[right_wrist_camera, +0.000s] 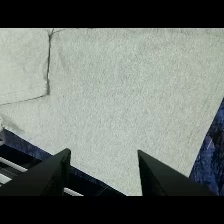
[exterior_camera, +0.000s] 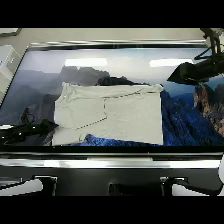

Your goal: Fold the clothes and pants, and hang the long-sleeved shirts on hangers.

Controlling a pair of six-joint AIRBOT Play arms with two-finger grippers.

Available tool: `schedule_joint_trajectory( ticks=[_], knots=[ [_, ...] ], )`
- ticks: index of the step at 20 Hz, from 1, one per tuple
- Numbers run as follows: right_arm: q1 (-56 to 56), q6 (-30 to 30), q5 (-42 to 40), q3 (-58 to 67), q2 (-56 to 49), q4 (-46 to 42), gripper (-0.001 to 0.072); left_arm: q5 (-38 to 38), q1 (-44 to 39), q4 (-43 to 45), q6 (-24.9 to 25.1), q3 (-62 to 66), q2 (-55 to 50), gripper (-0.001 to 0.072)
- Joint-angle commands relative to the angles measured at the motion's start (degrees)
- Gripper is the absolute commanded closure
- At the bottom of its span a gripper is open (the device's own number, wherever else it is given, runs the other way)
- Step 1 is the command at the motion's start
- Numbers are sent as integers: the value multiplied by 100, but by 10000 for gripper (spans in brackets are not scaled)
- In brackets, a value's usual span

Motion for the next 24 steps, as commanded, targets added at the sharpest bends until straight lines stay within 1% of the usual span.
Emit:
schedule_joint_trajectory(
  ticks=[1,4,6,7,8,9,10,11,13,14,17,18,20,24],
  knots=[
    [4,-101,-59,-2,2,-96,228,11,-90,-4,-2,46,-76,687],
    [4,-90,-260,-98,-15,-92,227,-22,-90,-7,-256,173,-66,688],
    [-79,-374,-699,-525,-15,-140,226,-107,-90,-7,-328,249,-44,688],
    [-258,-463,-761,-857,-17,-142,226,-146,-90,-7,-363,264,-42,688],
    [-549,-505,-697,-1327,-15,-59,226,-177,-90,-7,-382,271,-42,688],
    [-935,-560,-597,-1867,-15,358,227,-177,-90,-4,-450,271,-42,688],
    [-1355,-802,-527,-2518,-11,748,227,-181,-92,-7,-505,271,-42,688],
    [-1665,-966,-468,-3108,-2,820,227,-186,-94,-9,-610,271,-42,688],
    [-2033,-1259,-669,-4354,105,815,218,-236,-92,-9,-625,271,-42,688],
    [-2065,-1388,-745,-4843,116,774,204,-238,-94,-9,-651,271,-42,688],
    [-2050,-1751,-1086,-5976,116,691,204,-234,-92,-7,-664,271,-50,688],
    [-2050,-1864,-1207,-6220,116,584,204,-232,-90,-9,-671,271,-50,688],
    [-2050,-1871,-1545,-6518,116,269,108,-234,-90,-9,-708,271,-50,688],
    [-2050,-1978,-2068,-6763,114,341,113,-236,-92,-7,-774,271,-50,688]
  ],
)
